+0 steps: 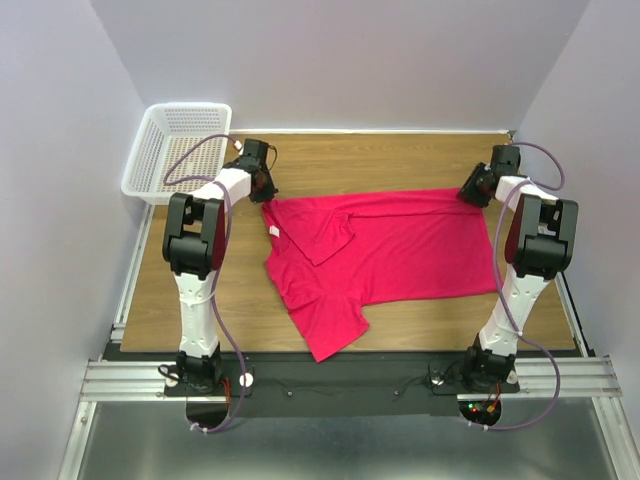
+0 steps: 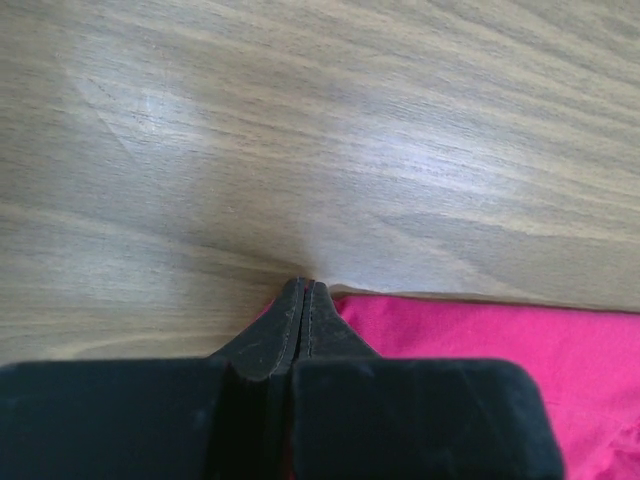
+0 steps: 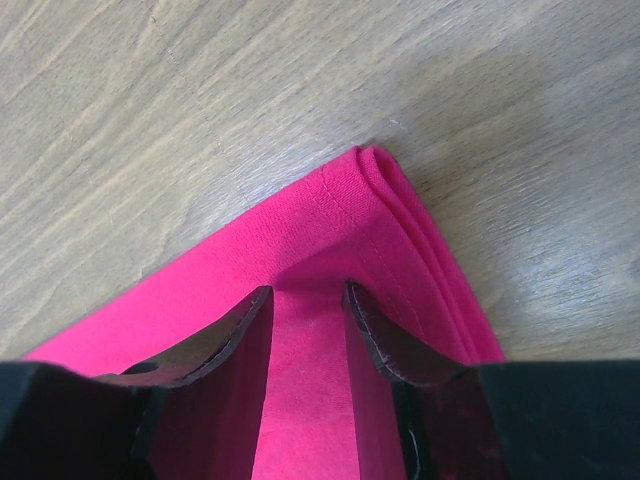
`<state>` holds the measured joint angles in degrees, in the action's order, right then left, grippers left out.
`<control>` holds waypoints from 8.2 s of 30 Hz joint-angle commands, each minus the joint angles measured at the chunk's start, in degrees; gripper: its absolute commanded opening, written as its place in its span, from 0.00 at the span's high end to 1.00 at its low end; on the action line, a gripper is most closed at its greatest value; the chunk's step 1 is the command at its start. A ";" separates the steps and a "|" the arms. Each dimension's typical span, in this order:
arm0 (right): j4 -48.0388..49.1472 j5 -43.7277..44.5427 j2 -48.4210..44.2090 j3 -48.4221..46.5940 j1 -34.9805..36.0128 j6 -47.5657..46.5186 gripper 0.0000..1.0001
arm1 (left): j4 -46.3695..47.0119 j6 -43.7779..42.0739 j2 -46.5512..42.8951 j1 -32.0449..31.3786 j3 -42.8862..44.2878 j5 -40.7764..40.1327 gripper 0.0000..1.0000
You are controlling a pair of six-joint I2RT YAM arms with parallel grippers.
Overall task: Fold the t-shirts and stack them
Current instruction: Fold the tshirt
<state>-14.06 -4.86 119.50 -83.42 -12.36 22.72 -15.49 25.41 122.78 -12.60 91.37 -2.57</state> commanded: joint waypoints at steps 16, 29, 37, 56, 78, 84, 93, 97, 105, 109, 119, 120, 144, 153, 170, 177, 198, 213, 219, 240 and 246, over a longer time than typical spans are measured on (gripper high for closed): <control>-2.55 0.21 5.91 -6.22 -0.91 -0.22 0.59 | 4.76 -5.28 5.62 3.20 9.96 -0.16 0.93; -3.69 -3.66 -17.35 4.20 -0.82 -0.92 0.32 | 2.74 -5.38 -19.04 0.48 -1.26 2.30 0.05; -14.40 6.43 -38.80 20.65 -0.82 -0.05 0.29 | 0.46 1.12 -45.59 -4.80 -29.29 5.02 0.11; -25.13 18.84 -58.34 42.90 -1.09 10.24 0.40 | 4.67 10.45 -48.96 -12.01 -50.68 9.16 0.27; -26.36 19.98 -47.18 40.88 -4.16 10.68 0.45 | 4.94 7.64 -41.92 -12.01 -49.10 8.46 0.93; -24.53 22.18 -45.06 39.74 -5.65 9.89 0.48 | 3.09 6.50 -43.32 -11.75 -49.01 7.84 0.97; -22.59 18.14 -44.80 38.77 -7.06 11.91 0.51 | 1.78 5.70 -45.00 -11.57 -49.10 8.63 0.99; -21.45 16.73 -42.69 38.77 -7.77 12.70 0.52 | 1.34 5.70 -45.52 -11.57 -49.36 8.46 0.99; -20.21 15.94 -41.11 39.03 -9.61 13.23 0.53 | 1.16 5.71 -45.79 -11.57 -49.89 9.16 0.99; -19.86 16.81 -40.66 40.44 -11.10 12.88 0.62 | 0.81 5.79 -46.14 -11.48 -49.80 8.72 0.99; -20.91 18.40 -46.28 40.79 -12.07 9.28 0.99 | -1.56 6.41 -48.33 -10.69 -50.59 8.11 1.00; -21.96 18.57 -47.68 40.36 -12.07 9.01 0.99 | -2.00 6.41 -48.69 -10.43 -50.42 7.84 1.00; -20.74 3.56 -31.35 20.05 -11.90 6.46 0.99 | -7.10 2.10 -33.93 -5.59 -32.76 12.85 1.00; -18.90 1.87 -24.85 15.74 -9.61 6.90 0.99 | -6.40 2.19 -29.80 -3.66 -29.94 14.52 1.00; -16.87 1.61 -18.26 12.32 -9.52 6.37 0.98 | -5.08 1.31 -25.40 -1.37 -27.04 16.89 1.00; -16.61 1.35 -17.46 10.91 -9.52 6.55 0.98 | -6.04 1.57 -25.75 -1.11 -25.11 16.89 1.00; -15.38 -1.55 -14.38 7.74 -8.56 3.91 0.58 | -5.43 1.14 -23.45 -0.76 -21.59 18.30 0.65; -12.49 -5.23 -36.43 20.12 22.34 3.19 0.28 | -5.01 9.82 -48.76 -11.81 -40.29 12.59 0.18; -7.56 -6.04 -35.31 23.82 35.99 8.65 0.36 | -2.09 14.49 -49.13 -16.92 -47.69 12.42 0.22; -3.51 -2.78 -18.34 21.81 48.92 9.01 0.47 | -2.97 16.42 -32.17 -27.92 -42.07 8.98 0.42; -3.60 -4.45 -16.67 21.45 50.33 9.18 0.56 | -3.41 17.31 -31.46 -29.41 -43.21 8.72 0.65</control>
<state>-18.79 -9.04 101.69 -61.08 36.60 32.34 -16.99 42.06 90.50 -40.88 48.80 7.62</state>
